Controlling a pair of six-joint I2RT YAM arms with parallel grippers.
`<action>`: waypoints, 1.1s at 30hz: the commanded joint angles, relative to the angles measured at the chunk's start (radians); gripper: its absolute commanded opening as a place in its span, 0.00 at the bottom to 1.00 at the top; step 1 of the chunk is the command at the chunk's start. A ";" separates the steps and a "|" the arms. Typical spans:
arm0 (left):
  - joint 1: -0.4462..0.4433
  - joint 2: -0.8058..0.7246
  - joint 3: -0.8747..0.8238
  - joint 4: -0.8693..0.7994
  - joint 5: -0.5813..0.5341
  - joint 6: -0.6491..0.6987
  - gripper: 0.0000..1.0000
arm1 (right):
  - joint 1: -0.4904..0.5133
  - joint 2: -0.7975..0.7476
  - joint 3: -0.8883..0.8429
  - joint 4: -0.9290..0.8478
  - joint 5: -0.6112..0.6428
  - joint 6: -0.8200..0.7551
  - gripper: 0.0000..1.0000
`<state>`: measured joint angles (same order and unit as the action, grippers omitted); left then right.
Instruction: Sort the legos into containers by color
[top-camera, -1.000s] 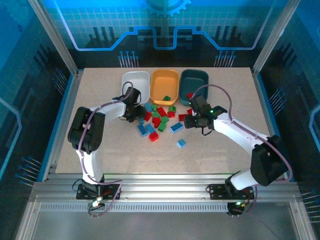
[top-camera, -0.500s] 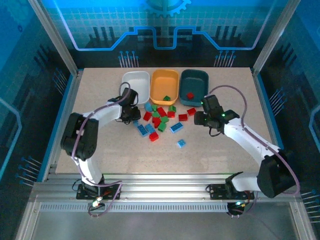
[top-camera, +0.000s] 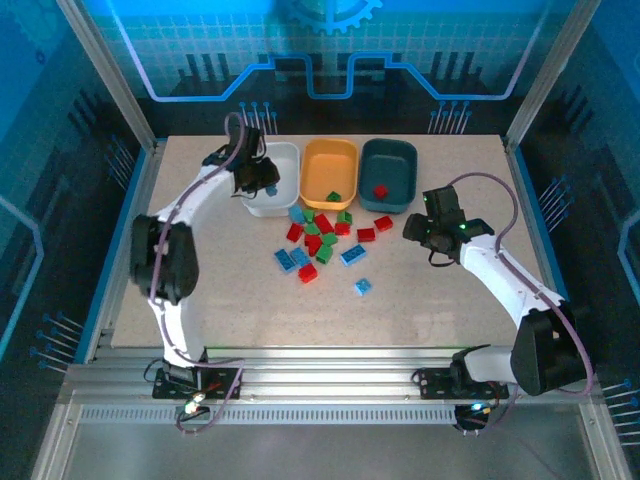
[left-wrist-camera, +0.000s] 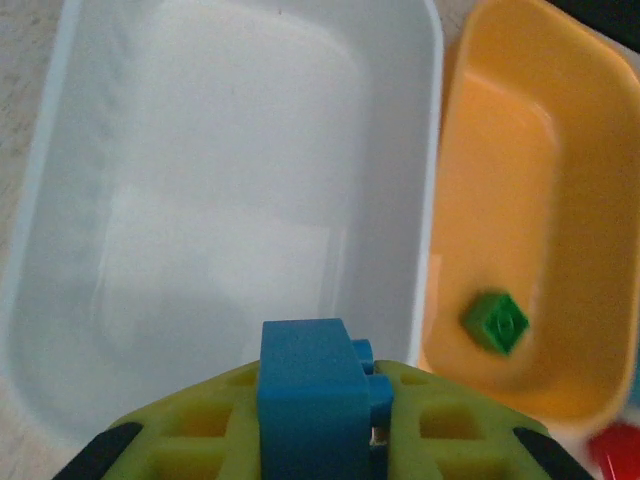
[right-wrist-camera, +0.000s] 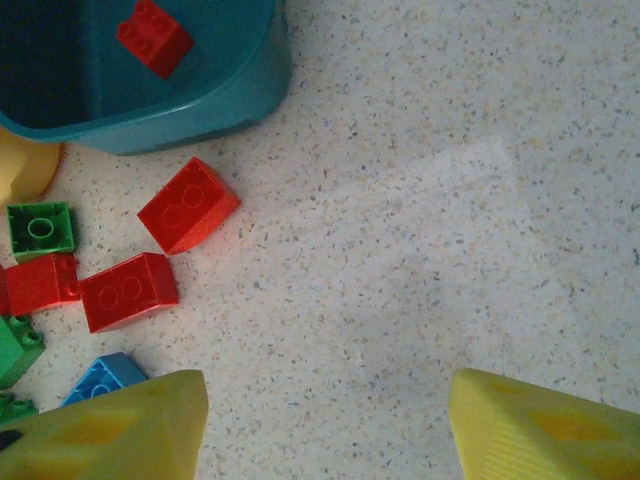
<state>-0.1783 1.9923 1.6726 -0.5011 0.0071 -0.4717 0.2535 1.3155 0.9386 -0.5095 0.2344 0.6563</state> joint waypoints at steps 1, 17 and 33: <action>0.026 0.143 0.143 -0.078 0.089 -0.012 0.02 | -0.017 0.019 0.032 -0.035 -0.030 0.016 0.70; 0.040 -0.012 0.152 0.015 0.204 0.018 0.91 | 0.059 0.164 0.082 0.029 -0.048 0.082 0.80; 0.039 -0.694 -0.829 0.359 0.278 -0.178 0.99 | 0.145 0.601 0.404 0.003 0.079 0.304 0.86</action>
<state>-0.1448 1.3609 0.8822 -0.1703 0.2535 -0.6228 0.3912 1.8645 1.2922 -0.4580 0.2718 0.8997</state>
